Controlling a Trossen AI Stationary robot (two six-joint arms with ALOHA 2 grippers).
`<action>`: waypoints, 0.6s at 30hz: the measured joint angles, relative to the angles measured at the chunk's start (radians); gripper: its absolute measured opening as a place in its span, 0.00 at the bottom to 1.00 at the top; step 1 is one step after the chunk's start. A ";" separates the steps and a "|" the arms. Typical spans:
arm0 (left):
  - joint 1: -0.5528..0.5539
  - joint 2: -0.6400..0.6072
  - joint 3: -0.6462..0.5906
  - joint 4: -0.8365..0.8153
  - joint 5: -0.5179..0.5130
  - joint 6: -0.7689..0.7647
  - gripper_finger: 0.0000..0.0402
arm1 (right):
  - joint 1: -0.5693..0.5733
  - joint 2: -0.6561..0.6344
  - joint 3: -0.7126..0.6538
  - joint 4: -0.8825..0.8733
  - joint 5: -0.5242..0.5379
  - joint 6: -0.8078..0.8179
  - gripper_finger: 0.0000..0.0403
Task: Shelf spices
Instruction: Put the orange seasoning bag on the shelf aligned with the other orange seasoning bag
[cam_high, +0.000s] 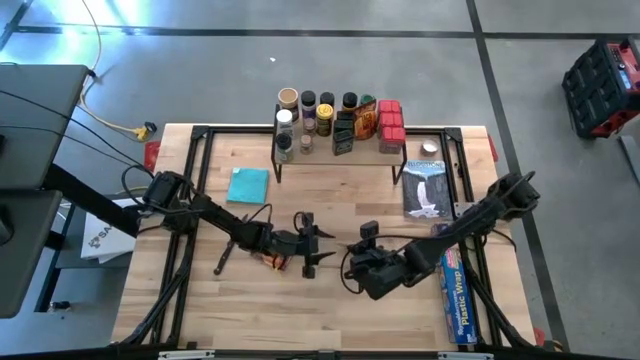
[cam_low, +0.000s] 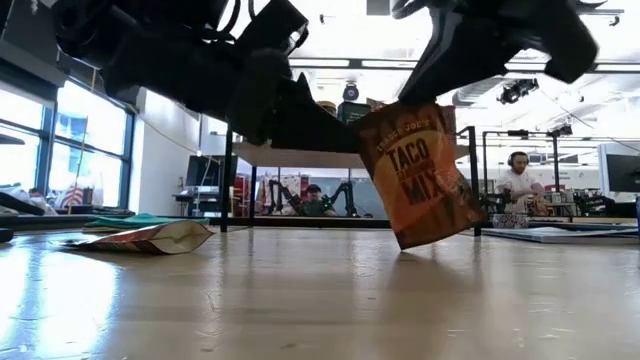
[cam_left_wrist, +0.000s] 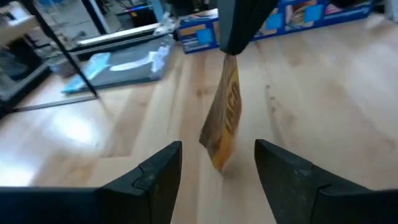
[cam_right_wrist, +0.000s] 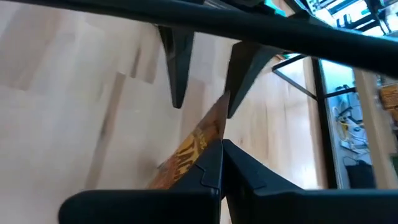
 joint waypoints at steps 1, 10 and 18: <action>0.000 0.000 0.000 0.001 0.022 -0.007 0.50 | 0.003 0.000 0.000 0.000 -0.004 0.008 0.00; 0.002 0.000 0.000 0.115 0.119 -0.022 0.43 | 0.016 0.000 0.000 0.051 0.001 0.011 0.00; 0.011 0.000 0.000 0.091 0.125 -0.045 0.15 | 0.016 0.000 0.000 0.057 -0.001 0.050 0.00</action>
